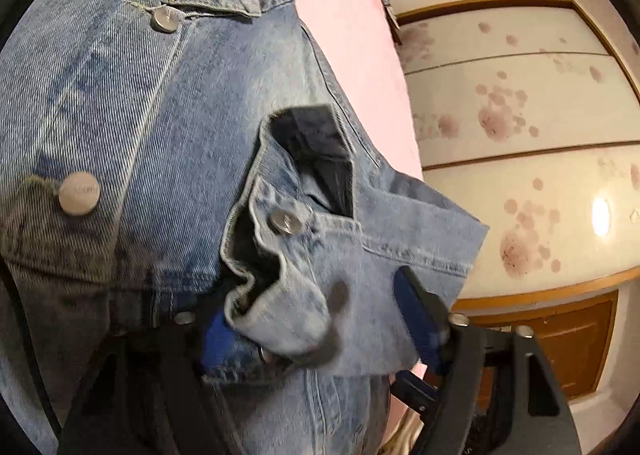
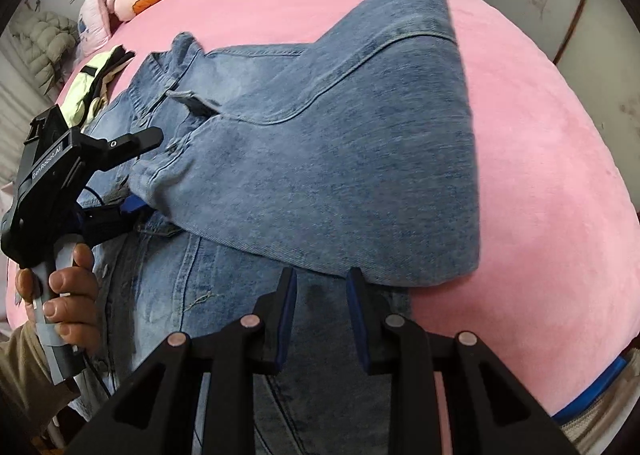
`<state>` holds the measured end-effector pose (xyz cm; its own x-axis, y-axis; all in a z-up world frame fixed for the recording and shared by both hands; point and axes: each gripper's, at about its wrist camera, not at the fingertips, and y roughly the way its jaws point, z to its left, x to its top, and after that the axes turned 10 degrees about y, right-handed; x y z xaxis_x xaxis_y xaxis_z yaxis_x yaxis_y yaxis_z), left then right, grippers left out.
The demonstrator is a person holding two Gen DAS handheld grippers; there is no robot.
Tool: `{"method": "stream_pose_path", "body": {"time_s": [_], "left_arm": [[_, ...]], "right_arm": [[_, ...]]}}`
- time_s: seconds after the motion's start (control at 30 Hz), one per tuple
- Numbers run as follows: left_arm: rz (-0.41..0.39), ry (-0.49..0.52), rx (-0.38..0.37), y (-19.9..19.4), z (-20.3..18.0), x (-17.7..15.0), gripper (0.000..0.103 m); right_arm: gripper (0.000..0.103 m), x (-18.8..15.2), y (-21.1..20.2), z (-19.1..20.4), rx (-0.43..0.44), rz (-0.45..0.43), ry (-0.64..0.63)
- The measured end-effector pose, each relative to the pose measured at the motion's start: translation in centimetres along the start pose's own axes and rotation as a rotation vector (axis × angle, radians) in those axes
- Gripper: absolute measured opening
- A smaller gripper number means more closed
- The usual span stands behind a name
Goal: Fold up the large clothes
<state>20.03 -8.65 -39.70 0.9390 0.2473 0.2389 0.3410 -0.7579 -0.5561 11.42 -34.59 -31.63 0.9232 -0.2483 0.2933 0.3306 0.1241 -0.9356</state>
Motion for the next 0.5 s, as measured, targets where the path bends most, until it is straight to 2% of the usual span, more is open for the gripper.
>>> {"method": "stream_pose_path", "body": {"time_s": [0.03, 0.07, 0.1, 0.17, 0.3, 0.4, 0.5], "left_arm": [[0.004, -0.011, 0.039, -0.1, 0.1, 0.2, 0.035], [0.013, -0.021, 0.085, 0.0, 0.2, 0.5, 0.022], [0.015, -0.03, 0.101, -0.1, 0.3, 0.8, 0.013], [-0.004, -0.049, 0.109, -0.8, -0.3, 1.4, 0.009], [-0.098, 0.061, 0.148, -3.9, -5.1, 3.5, 0.006], [-0.232, 0.159, 0.189, -8.2, -8.5, 4.5, 0.006], [-0.351, 0.178, 0.293, -12.9, -8.5, 4.5, 0.006]], "right_arm": [[0.026, 0.1, -0.1, -0.2, 0.0, -0.005, 0.008], [0.026, 0.2, -0.2, -0.5, -0.002, -0.012, 0.019], [0.026, 0.4, -0.3, -0.7, -0.008, -0.018, 0.027], [0.026, 0.6, -0.6, -1.1, -0.011, -0.029, 0.039], [0.026, 1.5, -1.4, -1.8, -0.028, -0.062, 0.045], [0.026, 2.4, -2.1, -1.9, -0.027, -0.089, 0.049], [0.026, 3.7, -2.8, -1.5, -0.015, -0.12, 0.046]]}}
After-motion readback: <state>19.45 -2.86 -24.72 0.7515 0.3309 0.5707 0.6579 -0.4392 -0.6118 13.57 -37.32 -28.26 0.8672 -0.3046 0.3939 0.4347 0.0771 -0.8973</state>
